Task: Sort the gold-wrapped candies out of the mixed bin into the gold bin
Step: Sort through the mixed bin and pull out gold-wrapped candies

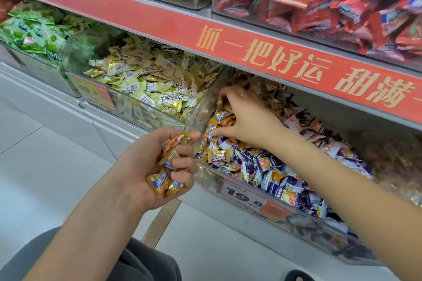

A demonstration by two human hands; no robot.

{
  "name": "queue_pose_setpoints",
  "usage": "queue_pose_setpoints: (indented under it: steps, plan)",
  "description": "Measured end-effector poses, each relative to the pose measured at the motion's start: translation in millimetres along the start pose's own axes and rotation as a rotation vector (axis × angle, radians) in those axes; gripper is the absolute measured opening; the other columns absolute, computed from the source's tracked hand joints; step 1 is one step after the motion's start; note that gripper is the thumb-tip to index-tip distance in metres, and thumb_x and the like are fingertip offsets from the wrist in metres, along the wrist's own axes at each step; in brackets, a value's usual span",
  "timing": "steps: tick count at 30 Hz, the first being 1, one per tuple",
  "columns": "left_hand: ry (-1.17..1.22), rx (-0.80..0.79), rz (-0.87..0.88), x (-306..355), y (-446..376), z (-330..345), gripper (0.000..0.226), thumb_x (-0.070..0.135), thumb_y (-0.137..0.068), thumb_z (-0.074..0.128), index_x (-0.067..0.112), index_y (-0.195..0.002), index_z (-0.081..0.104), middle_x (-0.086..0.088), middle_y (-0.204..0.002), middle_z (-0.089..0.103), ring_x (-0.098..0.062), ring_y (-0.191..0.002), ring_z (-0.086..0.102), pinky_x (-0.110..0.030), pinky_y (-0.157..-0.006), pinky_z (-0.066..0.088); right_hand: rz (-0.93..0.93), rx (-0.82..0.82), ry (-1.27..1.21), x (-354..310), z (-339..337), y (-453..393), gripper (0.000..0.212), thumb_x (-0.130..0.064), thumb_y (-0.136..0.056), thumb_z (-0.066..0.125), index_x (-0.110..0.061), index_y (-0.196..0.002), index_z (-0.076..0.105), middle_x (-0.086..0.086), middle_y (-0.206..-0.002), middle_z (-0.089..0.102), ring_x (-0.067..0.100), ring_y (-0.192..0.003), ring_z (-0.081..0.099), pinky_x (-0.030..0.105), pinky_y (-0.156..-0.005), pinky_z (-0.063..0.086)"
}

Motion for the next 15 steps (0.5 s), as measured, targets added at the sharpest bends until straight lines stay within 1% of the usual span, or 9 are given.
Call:
queue_pose_setpoints:
  steps: [2, 4, 6, 7, 9, 10, 12, 13, 15]
  plan:
    - [-0.005, -0.005, 0.0, 1, 1, -1, 0.017, 0.017, -0.077, 0.051, 0.009, -0.074, 0.065, 0.007, -0.052, 0.037, -0.007, -0.036, 0.031, -0.011, -0.033, 0.023, 0.098, 0.018, 0.045, 2, 1, -7, 0.102, -0.064, -0.066, 0.072, -0.018, -0.143, 0.024, 0.005, -0.147, 0.031, 0.035, -0.128, 0.034, 0.043, -0.101, 0.036]
    - [-0.004, -0.003, 0.001, 1, 1, -1, 0.019, 0.017, -0.079, 0.05, 0.008, -0.073, 0.066, 0.006, -0.052, 0.037, -0.007, -0.036, 0.031, -0.01, -0.034, 0.024, 0.148, -0.022, 0.123, 0, 5, -11, 0.111, -0.076, -0.062, 0.066, -0.017, -0.145, 0.019, 0.008, -0.145, 0.035, 0.037, -0.124, 0.037, 0.043, -0.093, 0.04]
    - [-0.002, -0.005, -0.001, 1, 0, 0, 0.023, 0.018, -0.08, 0.05, 0.007, -0.069, 0.067, 0.005, -0.052, 0.038, -0.008, -0.036, 0.031, -0.011, -0.034, 0.023, 0.189, -0.064, 0.182, -2, 11, -12, 0.116, -0.084, -0.058, 0.06, -0.017, -0.144, 0.019, 0.008, -0.141, 0.041, 0.038, -0.123, 0.04, 0.042, -0.086, 0.045]
    - [0.001, -0.01, 0.001, 2, 0, 2, 0.025, 0.018, -0.081, 0.049, 0.007, -0.068, 0.068, 0.005, -0.052, 0.038, -0.008, -0.036, 0.031, -0.011, -0.034, 0.023, 0.197, -0.064, 0.217, -3, 14, -11, 0.114, -0.086, -0.058, 0.058, -0.016, -0.142, 0.023, 0.007, -0.138, 0.045, 0.038, -0.122, 0.041, 0.041, -0.081, 0.046]
    - [0.007, -0.024, 0.01, 3, 1, 5, 0.026, 0.018, -0.08, 0.049, 0.006, -0.067, 0.068, 0.005, -0.052, 0.038, -0.008, -0.036, 0.031, -0.011, -0.036, 0.022, 0.165, -0.008, 0.275, -5, 18, -9, 0.097, -0.084, -0.063, 0.056, -0.016, -0.13, 0.035, 0.005, -0.127, 0.053, 0.037, -0.114, 0.047, 0.036, -0.07, 0.043]
    - [0.008, -0.031, 0.019, 3, 1, 7, 0.026, 0.018, -0.079, 0.049, 0.006, -0.067, 0.068, 0.005, -0.053, 0.038, -0.008, -0.036, 0.031, -0.011, -0.036, 0.022, 0.133, 0.024, 0.28, -7, 19, -7, 0.083, -0.079, -0.069, 0.056, -0.017, -0.121, 0.04, 0.003, -0.12, 0.056, 0.036, -0.109, 0.05, 0.034, -0.065, 0.041]
    - [0.006, -0.032, 0.032, 3, 2, 9, 0.022, 0.018, -0.077, 0.05, 0.006, -0.069, 0.067, 0.005, -0.053, 0.039, -0.008, -0.036, 0.032, -0.011, -0.034, 0.023, 0.059, 0.062, 0.279, -14, 19, -1, 0.054, -0.066, -0.082, 0.053, -0.019, -0.105, 0.043, 0.003, -0.106, 0.06, 0.033, -0.1, 0.054, 0.032, -0.059, 0.035]
    - [0.004, -0.033, 0.036, 3, 2, 10, 0.02, 0.017, -0.076, 0.051, 0.007, -0.07, 0.067, 0.005, -0.053, 0.039, -0.008, -0.036, 0.032, -0.011, -0.034, 0.024, 0.019, 0.069, 0.291, -17, 20, 1, 0.043, -0.059, -0.088, 0.05, -0.019, -0.103, 0.043, 0.003, -0.1, 0.061, 0.031, -0.097, 0.054, 0.031, -0.058, 0.034]
    - [0.005, -0.038, 0.04, 3, 3, 10, 0.018, 0.017, -0.074, 0.052, 0.007, -0.073, 0.066, 0.005, -0.053, 0.039, -0.008, -0.036, 0.032, -0.01, -0.035, 0.024, -0.05, 0.053, 0.288, -19, 25, 3, 0.033, -0.05, -0.095, 0.045, -0.018, -0.103, 0.044, 0.003, -0.09, 0.062, 0.03, -0.092, 0.055, 0.032, -0.055, 0.033]
Point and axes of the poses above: each hand's wrist, its own y-axis away from the middle knuckle, its own z-axis out of the palm, x = y × z, the point moved 6 cm from there along -y, towards the middle knuckle
